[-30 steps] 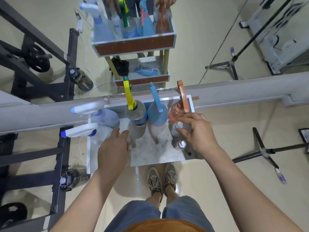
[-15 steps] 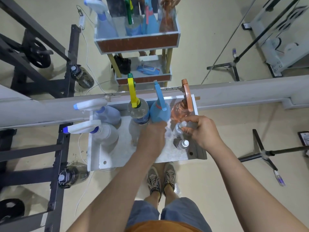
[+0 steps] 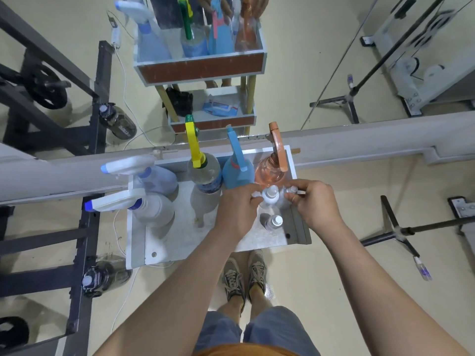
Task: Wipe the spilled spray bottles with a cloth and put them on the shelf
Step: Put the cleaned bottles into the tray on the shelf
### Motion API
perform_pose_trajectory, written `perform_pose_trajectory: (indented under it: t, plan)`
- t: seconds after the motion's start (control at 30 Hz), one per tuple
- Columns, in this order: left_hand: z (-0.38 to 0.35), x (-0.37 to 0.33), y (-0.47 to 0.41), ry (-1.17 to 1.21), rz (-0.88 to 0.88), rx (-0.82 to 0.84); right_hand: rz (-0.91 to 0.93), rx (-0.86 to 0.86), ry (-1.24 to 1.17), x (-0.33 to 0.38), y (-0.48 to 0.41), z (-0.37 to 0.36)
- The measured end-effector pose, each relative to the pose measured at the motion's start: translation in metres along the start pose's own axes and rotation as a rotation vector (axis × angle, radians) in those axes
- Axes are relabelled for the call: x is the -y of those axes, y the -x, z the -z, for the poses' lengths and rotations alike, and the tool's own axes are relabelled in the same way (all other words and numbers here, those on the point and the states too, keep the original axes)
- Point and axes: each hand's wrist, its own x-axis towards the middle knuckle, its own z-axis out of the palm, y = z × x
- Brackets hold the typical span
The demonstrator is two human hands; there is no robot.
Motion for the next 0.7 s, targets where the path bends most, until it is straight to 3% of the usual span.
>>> perform_pose_trajectory:
  t: [0.27,0.43,0.53,0.6,0.7]
  plan:
    - [0.001,-0.006,-0.009,-0.011,0.042,0.027,0.044,-0.038,-0.01,-0.004,0.004,-0.005]
    - [0.0,-0.008,0.001,-0.012,-0.007,0.027,0.081,0.049,-0.002,0.002,0.002,0.001]
    - [-0.002,-0.004,0.001,0.011,0.019,0.008,0.15,-0.066,0.006,0.002,0.007,0.007]
    - [-0.002,-0.002,-0.001,0.031,0.053,-0.006,0.098,-0.143,-0.043,0.0,0.019,0.012]
    - [0.001,-0.003,-0.001,0.069,0.065,0.009,0.078,-0.025,-0.075,-0.007,0.044,0.005]
